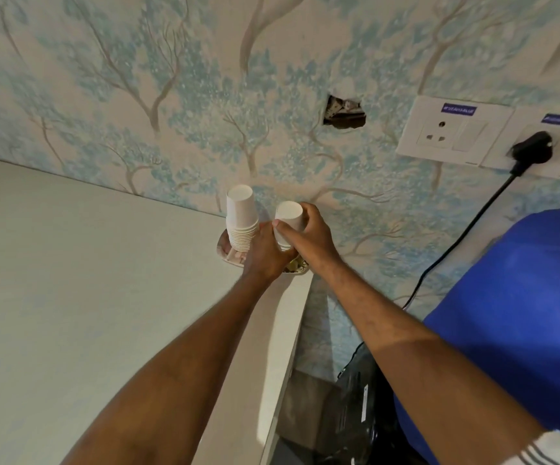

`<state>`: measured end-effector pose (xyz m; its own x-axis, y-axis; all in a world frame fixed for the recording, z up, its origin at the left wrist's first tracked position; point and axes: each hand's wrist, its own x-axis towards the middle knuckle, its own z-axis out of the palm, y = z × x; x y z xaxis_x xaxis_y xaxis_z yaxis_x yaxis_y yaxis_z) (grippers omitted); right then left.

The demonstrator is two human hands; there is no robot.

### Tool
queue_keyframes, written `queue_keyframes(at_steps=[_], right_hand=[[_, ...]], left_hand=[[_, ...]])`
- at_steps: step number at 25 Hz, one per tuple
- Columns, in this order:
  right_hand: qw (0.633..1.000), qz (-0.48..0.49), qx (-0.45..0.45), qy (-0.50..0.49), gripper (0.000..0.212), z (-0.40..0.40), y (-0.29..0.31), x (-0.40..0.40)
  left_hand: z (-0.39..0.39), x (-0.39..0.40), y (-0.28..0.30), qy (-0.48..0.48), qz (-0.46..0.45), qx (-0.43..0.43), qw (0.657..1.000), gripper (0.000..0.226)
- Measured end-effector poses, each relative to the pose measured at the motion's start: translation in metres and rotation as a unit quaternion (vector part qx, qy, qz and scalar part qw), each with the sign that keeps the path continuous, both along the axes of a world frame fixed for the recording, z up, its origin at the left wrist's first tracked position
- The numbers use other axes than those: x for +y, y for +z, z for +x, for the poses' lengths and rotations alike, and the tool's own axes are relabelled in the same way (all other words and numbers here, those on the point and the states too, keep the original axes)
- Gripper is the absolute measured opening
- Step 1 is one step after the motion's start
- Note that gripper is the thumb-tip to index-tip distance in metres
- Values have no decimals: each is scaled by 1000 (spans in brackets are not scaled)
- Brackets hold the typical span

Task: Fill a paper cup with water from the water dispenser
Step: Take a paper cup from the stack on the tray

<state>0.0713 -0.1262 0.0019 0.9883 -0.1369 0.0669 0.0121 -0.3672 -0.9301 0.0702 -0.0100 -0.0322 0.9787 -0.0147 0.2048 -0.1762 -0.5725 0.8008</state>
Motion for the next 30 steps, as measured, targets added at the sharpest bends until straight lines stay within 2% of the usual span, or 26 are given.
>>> queue_keyframes(at_steps=[3,9,16,20,23,27,30], right_hand=[[1000,-5,-12,-2,63,4,-2,1],[1000,1,-21,2,63,12,3,-4],[990,96,-94,-47,58,-4,27,-6],[961,210,-168,-72,55,-41,39,-16],[944,255,-189,-93,54,-83,42,-25],[924,338,-142,-107,65,-151,32,-40],[927,346,-100,-102,65,-215,11,-53]], left_hand=[[5,1,-7,4,-7,3,1000,71],[9,1,-5,7,-12,37,999,61],[3,-2,-3,35,34,63,997,71],[-17,-5,7,57,64,25,996,75],[-42,-11,20,78,51,-3,996,67],[-88,-32,37,64,14,-34,997,53],[-132,-51,33,42,6,-10,999,60]])
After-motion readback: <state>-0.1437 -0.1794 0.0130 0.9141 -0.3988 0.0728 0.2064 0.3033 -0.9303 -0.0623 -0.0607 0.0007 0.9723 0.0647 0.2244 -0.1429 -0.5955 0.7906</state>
